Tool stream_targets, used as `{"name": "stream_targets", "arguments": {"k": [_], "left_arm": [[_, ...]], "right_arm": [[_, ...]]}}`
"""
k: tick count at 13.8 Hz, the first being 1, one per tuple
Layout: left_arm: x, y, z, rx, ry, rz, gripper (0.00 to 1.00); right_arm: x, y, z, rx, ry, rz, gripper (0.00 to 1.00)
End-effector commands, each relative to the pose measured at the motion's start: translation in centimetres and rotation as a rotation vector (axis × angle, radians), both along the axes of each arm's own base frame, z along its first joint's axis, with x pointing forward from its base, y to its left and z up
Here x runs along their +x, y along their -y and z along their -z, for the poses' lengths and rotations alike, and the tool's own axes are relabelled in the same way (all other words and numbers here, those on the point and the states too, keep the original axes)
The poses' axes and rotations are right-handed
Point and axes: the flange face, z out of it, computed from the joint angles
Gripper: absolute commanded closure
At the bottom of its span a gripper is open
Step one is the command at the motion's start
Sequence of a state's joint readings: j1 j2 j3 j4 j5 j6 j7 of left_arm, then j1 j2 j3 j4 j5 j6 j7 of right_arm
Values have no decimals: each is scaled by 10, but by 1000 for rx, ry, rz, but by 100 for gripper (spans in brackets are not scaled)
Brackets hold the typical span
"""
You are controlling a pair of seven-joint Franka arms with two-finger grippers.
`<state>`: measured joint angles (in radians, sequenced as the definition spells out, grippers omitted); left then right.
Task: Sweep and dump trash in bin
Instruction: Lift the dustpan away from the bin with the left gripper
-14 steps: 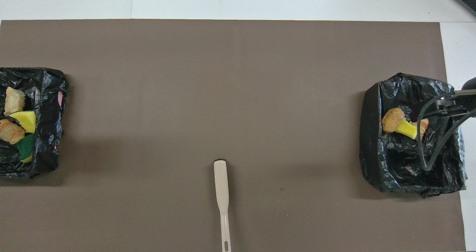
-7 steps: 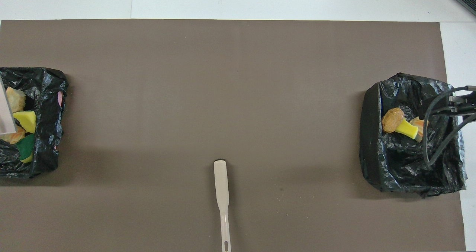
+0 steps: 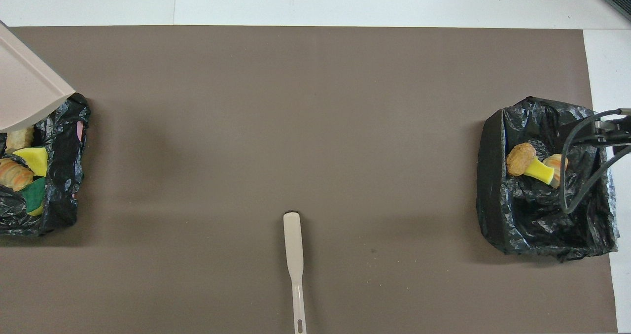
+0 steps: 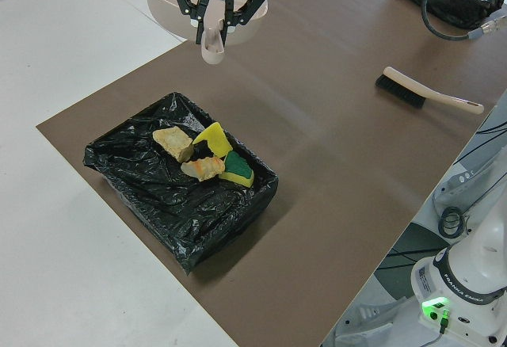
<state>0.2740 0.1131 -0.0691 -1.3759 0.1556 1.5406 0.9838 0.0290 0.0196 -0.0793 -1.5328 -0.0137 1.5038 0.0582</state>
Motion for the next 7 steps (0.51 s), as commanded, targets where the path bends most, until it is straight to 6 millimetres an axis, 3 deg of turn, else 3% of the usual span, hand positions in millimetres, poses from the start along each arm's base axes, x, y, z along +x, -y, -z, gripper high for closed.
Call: {"name": "stream_targets", "arguments": {"k": [1, 5, 7], "left_arm": [[7, 55, 28, -65, 34, -118, 100], [20, 125, 57, -96, 89, -311, 100], [20, 170, 72, -115, 101, -432, 100]], "right_arm": [[-6, 0, 3, 15, 8, -18, 0], [-6, 9, 3, 17, 14, -35, 0], [-5, 9, 2, 16, 22, -31, 0]]}}
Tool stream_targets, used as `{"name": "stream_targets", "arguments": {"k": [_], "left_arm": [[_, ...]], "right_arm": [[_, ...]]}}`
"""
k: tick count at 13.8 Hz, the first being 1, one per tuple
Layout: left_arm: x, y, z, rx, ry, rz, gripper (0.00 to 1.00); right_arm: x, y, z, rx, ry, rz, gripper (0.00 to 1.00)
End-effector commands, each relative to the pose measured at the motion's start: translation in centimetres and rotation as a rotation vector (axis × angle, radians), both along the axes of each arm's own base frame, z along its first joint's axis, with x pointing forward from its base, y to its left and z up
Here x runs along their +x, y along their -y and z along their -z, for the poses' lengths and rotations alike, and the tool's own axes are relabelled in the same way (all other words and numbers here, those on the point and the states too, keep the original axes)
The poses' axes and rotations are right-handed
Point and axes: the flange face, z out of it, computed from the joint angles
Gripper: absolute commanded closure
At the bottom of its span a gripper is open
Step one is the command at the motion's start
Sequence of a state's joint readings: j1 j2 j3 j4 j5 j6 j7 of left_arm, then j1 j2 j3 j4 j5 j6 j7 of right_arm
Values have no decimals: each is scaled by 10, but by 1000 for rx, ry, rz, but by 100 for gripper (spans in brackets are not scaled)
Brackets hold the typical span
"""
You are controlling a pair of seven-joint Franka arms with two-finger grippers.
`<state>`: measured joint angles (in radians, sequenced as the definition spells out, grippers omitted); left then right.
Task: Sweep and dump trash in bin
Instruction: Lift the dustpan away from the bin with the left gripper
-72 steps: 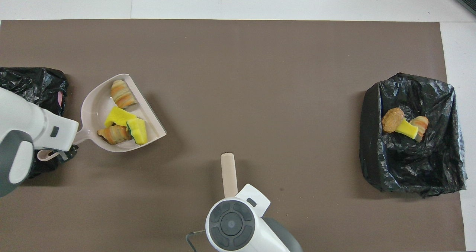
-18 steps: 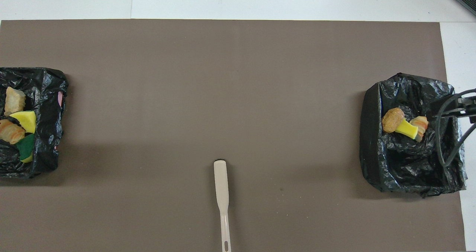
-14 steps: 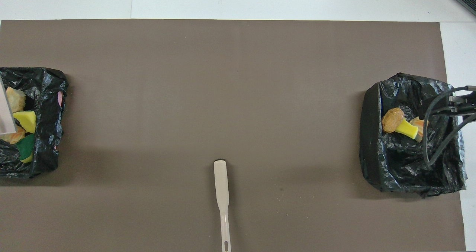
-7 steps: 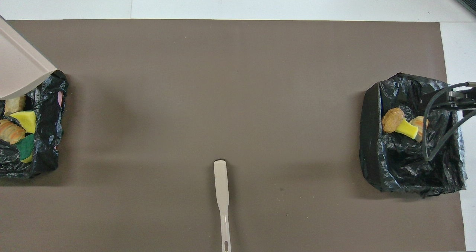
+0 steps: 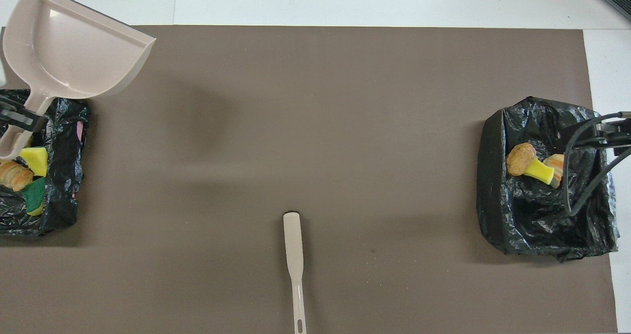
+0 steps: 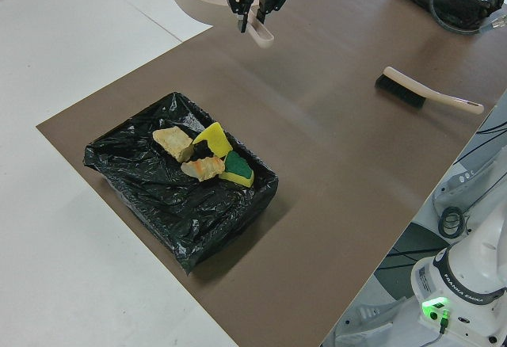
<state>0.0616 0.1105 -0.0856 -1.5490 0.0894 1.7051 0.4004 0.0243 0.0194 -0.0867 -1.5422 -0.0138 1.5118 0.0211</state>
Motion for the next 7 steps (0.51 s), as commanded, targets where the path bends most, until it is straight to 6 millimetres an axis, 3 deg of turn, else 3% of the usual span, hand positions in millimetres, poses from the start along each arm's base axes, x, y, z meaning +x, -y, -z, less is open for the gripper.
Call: {"name": "stream_targets", "arguments": {"k": [1, 5, 7], "left_arm": [[-7, 50, 14, -33, 49, -125, 100], [-3, 142, 54, -64, 72, -201, 100], [-2, 170, 68, -73, 71, -187, 100]], "right_arm": [[-5, 2, -1, 14, 20, -7, 0], [-4, -6, -1, 14, 21, -22, 0], [-4, -6, -1, 14, 20, -22, 0]]}}
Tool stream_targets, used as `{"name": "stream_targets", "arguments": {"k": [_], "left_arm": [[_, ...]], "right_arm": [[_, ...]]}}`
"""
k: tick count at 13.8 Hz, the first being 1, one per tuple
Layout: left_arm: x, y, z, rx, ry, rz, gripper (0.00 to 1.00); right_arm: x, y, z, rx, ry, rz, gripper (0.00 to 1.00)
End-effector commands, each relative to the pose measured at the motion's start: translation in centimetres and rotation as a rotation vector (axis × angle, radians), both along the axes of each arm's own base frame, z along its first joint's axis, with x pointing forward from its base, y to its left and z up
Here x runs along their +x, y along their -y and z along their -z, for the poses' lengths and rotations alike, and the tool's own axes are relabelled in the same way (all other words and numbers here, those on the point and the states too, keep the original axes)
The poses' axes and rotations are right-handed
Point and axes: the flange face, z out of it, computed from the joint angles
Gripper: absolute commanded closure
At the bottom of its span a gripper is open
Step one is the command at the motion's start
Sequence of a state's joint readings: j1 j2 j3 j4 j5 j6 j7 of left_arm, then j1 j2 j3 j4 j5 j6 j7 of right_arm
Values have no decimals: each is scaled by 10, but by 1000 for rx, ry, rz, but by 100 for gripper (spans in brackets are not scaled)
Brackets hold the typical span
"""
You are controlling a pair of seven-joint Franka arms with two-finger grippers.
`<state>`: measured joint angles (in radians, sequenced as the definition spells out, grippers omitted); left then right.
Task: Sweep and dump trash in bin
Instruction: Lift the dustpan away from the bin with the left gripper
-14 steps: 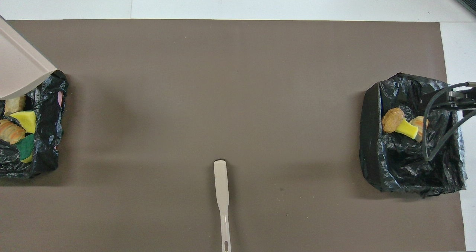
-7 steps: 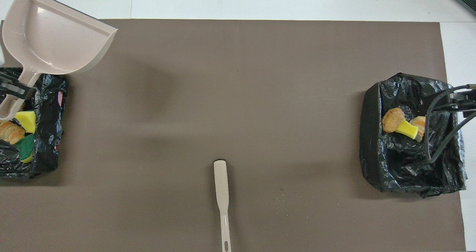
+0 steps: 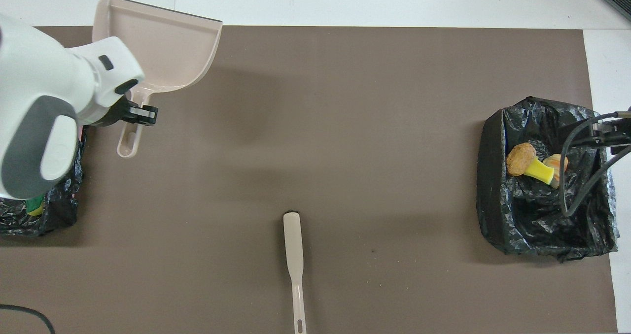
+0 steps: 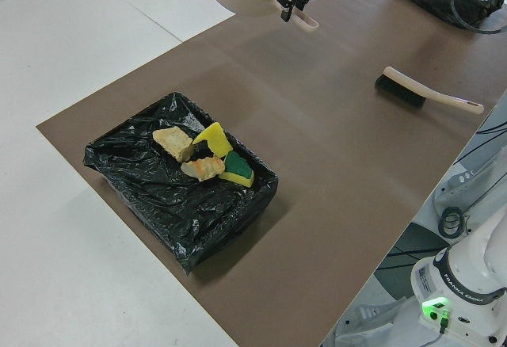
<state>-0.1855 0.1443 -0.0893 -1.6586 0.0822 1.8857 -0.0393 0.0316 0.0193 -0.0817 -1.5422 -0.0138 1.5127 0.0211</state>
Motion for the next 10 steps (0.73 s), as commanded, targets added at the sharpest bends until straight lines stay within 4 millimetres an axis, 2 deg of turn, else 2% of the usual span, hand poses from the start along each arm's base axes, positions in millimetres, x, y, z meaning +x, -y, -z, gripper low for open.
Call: {"name": "stream_targets", "arguments": {"k": [1, 3, 4, 7, 10], "left_arm": [[3, 35, 22, -44, 7, -14, 100], [14, 77, 66, -70, 9, -88, 100], [15, 93, 76, -88, 27, -105, 100], [6, 134, 100, -138, -2, -156, 100], [-6, 159, 107, -166, -9, -171, 100]], "right_arm": [[-5, 1, -1, 14, 20, -10, 0], [-5, 1, -1, 14, 20, -10, 0], [-5, 1, -1, 14, 20, -10, 0], [-5, 1, -1, 14, 20, -10, 0], [-5, 1, -1, 14, 20, -10, 0]]}}
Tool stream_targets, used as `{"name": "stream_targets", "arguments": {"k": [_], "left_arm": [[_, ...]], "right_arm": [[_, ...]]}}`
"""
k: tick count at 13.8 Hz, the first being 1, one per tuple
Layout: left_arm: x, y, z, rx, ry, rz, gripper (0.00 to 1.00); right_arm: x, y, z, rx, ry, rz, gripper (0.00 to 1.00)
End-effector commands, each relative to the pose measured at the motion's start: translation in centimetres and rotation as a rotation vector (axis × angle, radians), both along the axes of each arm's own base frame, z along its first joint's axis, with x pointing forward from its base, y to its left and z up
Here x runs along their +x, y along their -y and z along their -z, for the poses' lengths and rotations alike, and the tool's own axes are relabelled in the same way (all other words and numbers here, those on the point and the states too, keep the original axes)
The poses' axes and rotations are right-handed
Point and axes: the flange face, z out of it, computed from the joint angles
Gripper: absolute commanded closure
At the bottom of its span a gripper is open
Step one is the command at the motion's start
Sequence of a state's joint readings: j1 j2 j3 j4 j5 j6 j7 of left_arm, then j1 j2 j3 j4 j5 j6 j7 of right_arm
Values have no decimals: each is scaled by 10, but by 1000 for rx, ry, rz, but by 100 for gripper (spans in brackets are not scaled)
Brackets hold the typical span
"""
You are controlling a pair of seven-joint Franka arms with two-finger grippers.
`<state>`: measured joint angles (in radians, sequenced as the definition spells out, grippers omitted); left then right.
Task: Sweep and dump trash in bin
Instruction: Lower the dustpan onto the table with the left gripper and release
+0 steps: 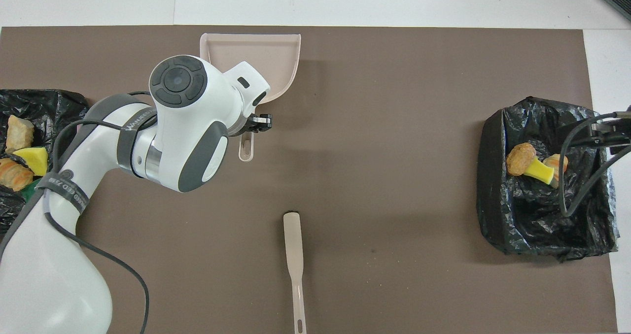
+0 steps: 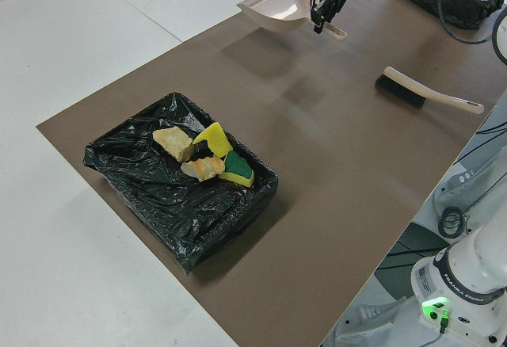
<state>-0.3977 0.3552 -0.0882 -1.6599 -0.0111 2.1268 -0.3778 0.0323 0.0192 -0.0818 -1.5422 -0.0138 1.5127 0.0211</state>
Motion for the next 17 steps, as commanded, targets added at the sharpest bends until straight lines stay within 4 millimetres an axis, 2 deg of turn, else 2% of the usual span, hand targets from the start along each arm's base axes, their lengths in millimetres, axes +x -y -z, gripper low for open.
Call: {"name": "stream_targets", "arguments": {"k": [1, 2, 4, 5, 6, 8, 11, 17], "left_arm": [[-8, 23, 2, -24, 13, 1, 100], [-12, 36, 8, -29, 27, 37, 100], [-14, 40, 19, -25, 19, 44, 100], [-21, 53, 26, -19, 8, 65, 100], [-28, 69, 50, -3, -22, 90, 100], [-30, 74, 80, 19, -64, 100, 100], [-39, 81, 81, 34, -91, 114, 100], [-43, 77, 76, 59, -132, 105, 100]], "right_arm": [[-5, 1, -1, 14, 20, -10, 0], [-5, 1, -1, 14, 20, -10, 0], [-5, 1, -1, 14, 20, -10, 0], [-5, 1, -1, 14, 20, -10, 0], [-5, 1, -1, 14, 20, -10, 0], [-5, 1, -1, 14, 20, -10, 0], [-5, 2, -1, 12, 20, -10, 0], [-5, 4, -1, 12, 20, -6, 0]]}}
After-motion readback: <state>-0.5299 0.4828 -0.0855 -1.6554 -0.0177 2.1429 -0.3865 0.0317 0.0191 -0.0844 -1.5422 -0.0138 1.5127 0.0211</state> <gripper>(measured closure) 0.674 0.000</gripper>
